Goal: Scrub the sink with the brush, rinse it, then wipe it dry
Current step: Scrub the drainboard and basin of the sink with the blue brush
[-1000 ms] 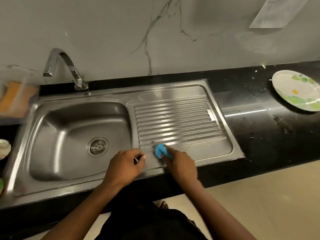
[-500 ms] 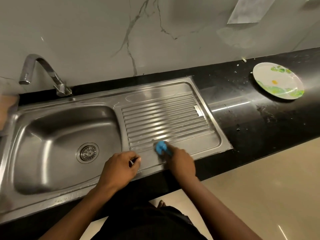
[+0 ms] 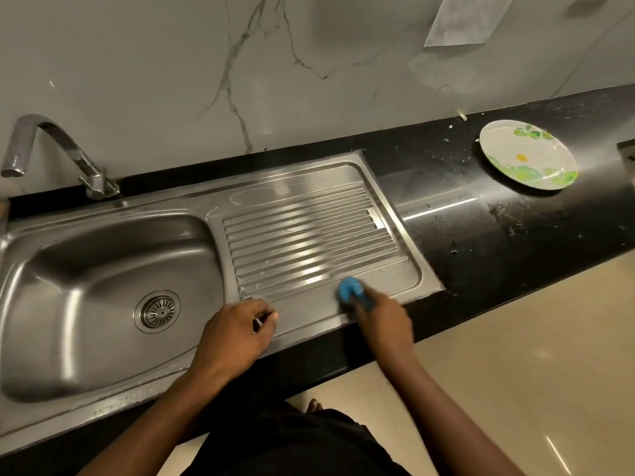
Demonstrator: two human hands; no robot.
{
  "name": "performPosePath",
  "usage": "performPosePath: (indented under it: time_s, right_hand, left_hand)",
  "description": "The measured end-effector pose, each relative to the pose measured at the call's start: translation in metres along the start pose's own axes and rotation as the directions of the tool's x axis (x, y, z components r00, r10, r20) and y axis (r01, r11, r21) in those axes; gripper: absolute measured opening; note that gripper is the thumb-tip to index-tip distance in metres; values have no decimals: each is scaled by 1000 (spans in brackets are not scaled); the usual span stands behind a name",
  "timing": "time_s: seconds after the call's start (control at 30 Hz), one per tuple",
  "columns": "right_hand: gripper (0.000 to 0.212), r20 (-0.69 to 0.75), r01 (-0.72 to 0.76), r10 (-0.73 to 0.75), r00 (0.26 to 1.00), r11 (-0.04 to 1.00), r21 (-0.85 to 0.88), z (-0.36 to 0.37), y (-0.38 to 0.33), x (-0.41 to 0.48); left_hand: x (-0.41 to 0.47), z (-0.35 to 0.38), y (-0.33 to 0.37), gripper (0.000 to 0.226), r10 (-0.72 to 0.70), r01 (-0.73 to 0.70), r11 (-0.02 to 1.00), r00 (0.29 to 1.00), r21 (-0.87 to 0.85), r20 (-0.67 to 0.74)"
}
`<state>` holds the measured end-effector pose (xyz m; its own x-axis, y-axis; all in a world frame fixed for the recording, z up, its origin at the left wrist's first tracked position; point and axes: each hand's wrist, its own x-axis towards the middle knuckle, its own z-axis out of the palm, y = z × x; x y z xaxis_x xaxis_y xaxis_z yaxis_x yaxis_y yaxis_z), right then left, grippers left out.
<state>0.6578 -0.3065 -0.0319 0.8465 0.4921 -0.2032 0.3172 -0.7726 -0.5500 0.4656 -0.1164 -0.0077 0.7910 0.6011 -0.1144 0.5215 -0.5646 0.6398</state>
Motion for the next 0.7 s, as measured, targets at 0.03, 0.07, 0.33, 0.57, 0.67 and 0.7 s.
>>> performPosePath:
  time_s: [0.03, 0.07, 0.33, 0.57, 0.67, 0.7]
  right_hand:
    - [43, 38, 51, -51, 998, 999, -8, 10, -9, -11]
    - [46, 53, 101, -99, 994, 995, -26, 15, -11, -16]
    - [38, -113, -171, 140, 984, 927, -334, -83, 50, 55]
    - [41, 188, 15, -15, 982, 1000, 2, 2, -21, -3]
    - [43, 147, 12, -12, 989, 1000, 5, -12, -6, -2]
    - [40, 116, -16, 22, 993, 998, -55, -25, 8, 5]
  left_hand:
    - [2, 1, 3, 12, 6, -6, 1000, 1000, -3, 3]
    - [3, 3, 5, 12, 11, -11, 1000, 1000, -8, 4]
    - [4, 9, 14, 12, 33, -33, 999, 999, -4, 18]
    - [8, 11, 14, 10, 24, -24, 1000, 1000, 5, 17]
    - [12, 11, 17, 10, 33, -33, 999, 999, 0, 17]
    - [13, 11, 17, 9, 32, -32, 999, 999, -4, 16]
